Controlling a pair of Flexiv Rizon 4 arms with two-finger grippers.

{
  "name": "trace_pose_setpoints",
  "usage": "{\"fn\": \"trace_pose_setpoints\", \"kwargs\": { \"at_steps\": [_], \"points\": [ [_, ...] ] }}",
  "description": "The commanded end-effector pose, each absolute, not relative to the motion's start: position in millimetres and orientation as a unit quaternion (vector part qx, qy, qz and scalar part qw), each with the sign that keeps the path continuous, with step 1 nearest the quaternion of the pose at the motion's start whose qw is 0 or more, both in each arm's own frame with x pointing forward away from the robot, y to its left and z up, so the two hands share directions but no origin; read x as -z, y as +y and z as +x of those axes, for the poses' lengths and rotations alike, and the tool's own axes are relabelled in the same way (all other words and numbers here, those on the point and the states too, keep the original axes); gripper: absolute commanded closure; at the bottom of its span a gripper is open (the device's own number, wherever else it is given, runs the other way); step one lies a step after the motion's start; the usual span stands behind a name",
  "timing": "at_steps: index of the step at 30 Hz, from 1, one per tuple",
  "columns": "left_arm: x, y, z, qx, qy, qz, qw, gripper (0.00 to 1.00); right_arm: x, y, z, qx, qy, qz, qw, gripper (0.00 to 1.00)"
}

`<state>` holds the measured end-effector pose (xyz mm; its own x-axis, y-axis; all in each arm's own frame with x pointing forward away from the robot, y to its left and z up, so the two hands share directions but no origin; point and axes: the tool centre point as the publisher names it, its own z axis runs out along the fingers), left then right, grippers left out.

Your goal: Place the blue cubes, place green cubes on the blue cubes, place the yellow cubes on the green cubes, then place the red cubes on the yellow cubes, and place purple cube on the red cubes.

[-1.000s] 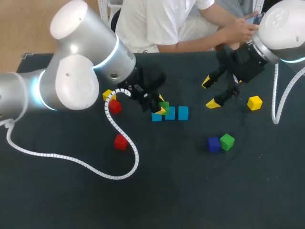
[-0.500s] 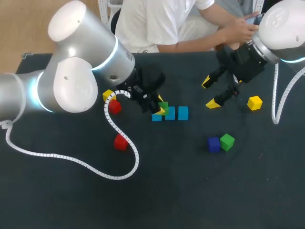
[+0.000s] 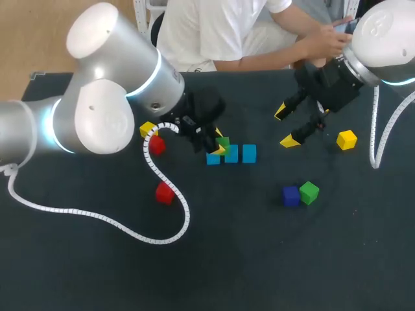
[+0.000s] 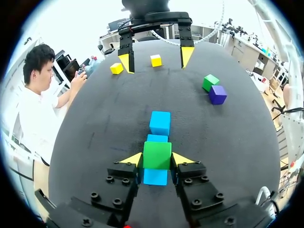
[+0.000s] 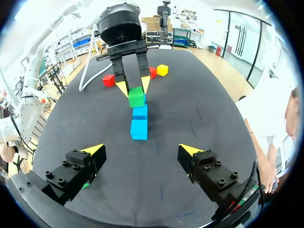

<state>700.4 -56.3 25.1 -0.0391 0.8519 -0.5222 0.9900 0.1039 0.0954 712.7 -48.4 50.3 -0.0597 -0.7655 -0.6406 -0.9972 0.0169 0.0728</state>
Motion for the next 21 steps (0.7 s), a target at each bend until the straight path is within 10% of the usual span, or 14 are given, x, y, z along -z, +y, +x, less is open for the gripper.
{"fn": "trace_pose_setpoints", "kwargs": {
  "at_steps": [1, 12, 15, 18, 21],
  "points": [
    [-24.8, -57.4, 701.2, 0.146, 0.707, 0.652, 0.233, 1.00, -50.5, -48.7, 711.9, -0.264, 0.678, -0.649, 0.221, 0.00],
    [-23.0, -57.6, 701.3, 0.148, 0.709, 0.650, 0.232, 0.99, -50.5, -48.7, 711.9, -0.264, 0.678, -0.649, 0.221, 0.00],
    [-22.8, -57.2, 701.2, 0.148, 0.710, 0.649, 0.232, 0.67, -50.5, -48.7, 711.9, -0.264, 0.678, -0.649, 0.221, 0.00],
    [-22.6, -56.2, 701.2, 0.148, 0.710, 0.648, 0.232, 0.72, -50.5, -48.7, 711.9, -0.264, 0.678, -0.649, 0.221, 0.00],
    [-22.7, -55.7, 701.4, 0.148, 0.711, 0.646, 0.233, 0.47, -50.5, -48.7, 711.9, -0.264, 0.678, -0.649, 0.221, 0.00]
  ]
}}
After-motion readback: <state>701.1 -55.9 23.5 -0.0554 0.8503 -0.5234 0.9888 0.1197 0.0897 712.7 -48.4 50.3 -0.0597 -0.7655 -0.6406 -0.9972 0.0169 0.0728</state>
